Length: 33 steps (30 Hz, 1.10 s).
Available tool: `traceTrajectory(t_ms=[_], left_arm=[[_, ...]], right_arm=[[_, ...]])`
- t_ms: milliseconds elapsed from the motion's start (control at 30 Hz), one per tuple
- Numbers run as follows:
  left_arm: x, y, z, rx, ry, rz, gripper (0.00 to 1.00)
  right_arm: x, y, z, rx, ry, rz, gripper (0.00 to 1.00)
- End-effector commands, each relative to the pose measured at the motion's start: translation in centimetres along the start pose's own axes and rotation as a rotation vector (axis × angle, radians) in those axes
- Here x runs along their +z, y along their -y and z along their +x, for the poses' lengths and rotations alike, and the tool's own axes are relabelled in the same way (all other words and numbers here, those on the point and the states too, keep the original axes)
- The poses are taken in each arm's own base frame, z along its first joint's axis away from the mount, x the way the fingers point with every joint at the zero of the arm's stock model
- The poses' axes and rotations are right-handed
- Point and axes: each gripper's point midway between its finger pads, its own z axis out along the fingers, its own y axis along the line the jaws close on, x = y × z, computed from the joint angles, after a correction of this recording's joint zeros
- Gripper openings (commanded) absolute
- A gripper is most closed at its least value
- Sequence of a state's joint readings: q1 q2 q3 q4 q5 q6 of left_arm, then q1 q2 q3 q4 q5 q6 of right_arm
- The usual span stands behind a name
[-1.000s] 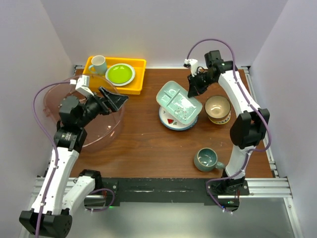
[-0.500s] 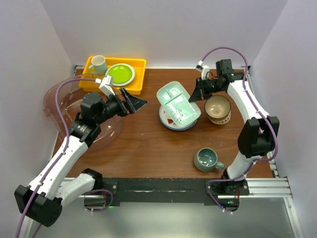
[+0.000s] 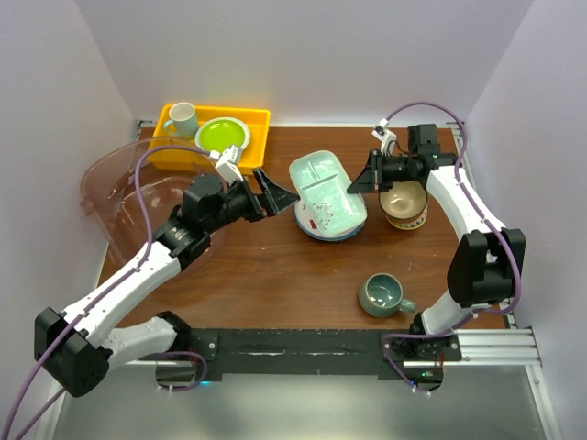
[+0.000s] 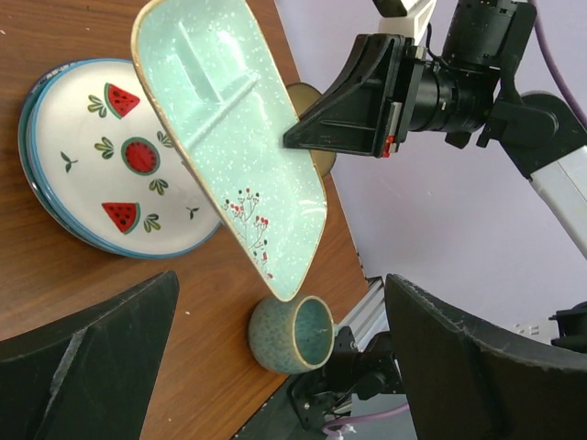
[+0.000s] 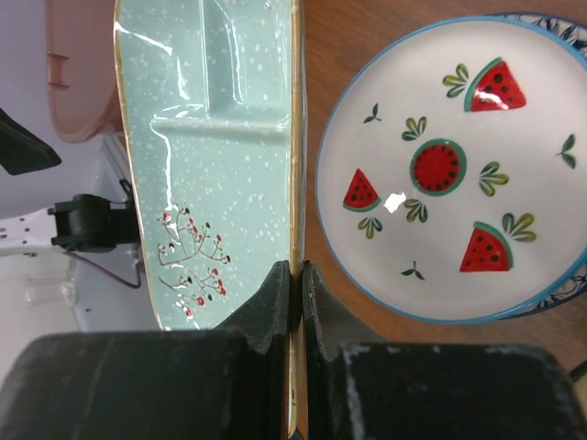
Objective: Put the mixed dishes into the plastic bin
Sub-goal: Pick up the plate at the center of the board.
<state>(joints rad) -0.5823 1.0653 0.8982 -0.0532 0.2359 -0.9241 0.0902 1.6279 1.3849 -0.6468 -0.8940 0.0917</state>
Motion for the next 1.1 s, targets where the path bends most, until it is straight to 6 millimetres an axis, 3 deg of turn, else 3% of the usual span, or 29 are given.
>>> traceTrajectory(t_ms=[0, 433, 1067], left_arm=[[0.7, 2.0, -0.9, -0.012, 0.064, 0.044, 1.00], [3.0, 2.5, 2.1, -0.050, 0.021, 0.011, 1.00], [3.8, 2.0, 3.6, -0.071, 0.014, -0.022, 1.00]], right_arm=[[-1.6, -4.4, -1.9, -0.032, 0.095, -0.159, 0.00], [-1.7, -5.1, -1.2, 0.029, 0.117, -0.210, 0.00], [-2.2, -4.7, -1.1, 0.061, 0.163, -0.217, 0.00]])
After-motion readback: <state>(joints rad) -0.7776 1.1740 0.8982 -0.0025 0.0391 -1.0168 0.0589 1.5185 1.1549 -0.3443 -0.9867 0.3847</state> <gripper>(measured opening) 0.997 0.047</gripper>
